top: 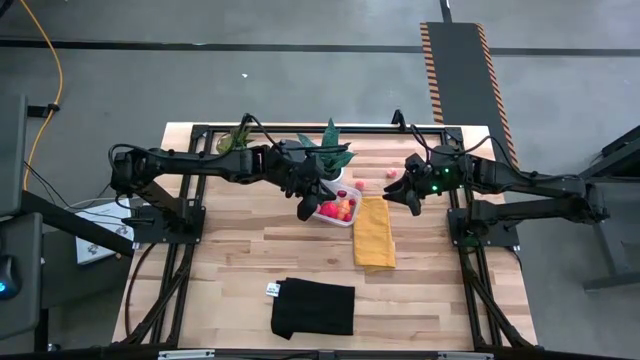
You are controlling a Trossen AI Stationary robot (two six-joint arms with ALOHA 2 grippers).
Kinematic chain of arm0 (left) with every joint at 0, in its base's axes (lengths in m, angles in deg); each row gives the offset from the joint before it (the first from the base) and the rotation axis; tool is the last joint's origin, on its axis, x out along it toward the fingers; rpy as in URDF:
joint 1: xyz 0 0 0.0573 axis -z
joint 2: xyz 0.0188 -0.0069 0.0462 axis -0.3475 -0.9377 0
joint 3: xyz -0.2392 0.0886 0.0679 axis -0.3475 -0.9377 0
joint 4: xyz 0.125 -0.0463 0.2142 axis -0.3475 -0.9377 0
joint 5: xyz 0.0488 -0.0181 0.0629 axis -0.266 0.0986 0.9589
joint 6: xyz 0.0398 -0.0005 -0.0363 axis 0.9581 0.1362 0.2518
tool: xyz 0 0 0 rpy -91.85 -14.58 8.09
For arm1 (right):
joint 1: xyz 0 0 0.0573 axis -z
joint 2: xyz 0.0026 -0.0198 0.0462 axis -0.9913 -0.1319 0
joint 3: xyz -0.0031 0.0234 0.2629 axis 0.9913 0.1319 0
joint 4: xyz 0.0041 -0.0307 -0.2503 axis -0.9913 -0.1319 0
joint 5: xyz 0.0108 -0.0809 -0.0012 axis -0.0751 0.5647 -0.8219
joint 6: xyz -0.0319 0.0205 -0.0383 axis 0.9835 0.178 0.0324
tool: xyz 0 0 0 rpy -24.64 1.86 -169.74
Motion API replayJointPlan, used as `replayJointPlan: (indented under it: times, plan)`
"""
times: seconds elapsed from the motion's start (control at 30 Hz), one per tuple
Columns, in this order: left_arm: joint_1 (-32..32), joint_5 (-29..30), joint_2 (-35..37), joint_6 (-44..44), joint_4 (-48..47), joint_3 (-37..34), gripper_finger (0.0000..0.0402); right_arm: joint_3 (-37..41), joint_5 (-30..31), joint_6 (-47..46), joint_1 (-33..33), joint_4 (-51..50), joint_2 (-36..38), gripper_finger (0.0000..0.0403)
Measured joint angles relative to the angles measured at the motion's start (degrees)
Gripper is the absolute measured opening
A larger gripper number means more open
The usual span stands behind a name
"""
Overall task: Pick and placing Produce into tupperware
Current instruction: Put the red cherry into the transparent container
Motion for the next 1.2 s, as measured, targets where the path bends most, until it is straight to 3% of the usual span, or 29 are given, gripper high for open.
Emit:
replayJointPlan:
  times: [0.5, 1.2]
  plan:
    - [0.0, 1.2, 0.0, -0.3, 0.0, 0.0, 0.0000, 0.0, -0.2, 0.5, 0.0, 0.0, 0.0, 0.0146]
    - [0.0, 11.2, -2.4, -3.8, -9.9, 0.0, 0.0000, 0.0, -0.2, 0.6, 0.0, -0.1, 0.0, 0.0146]
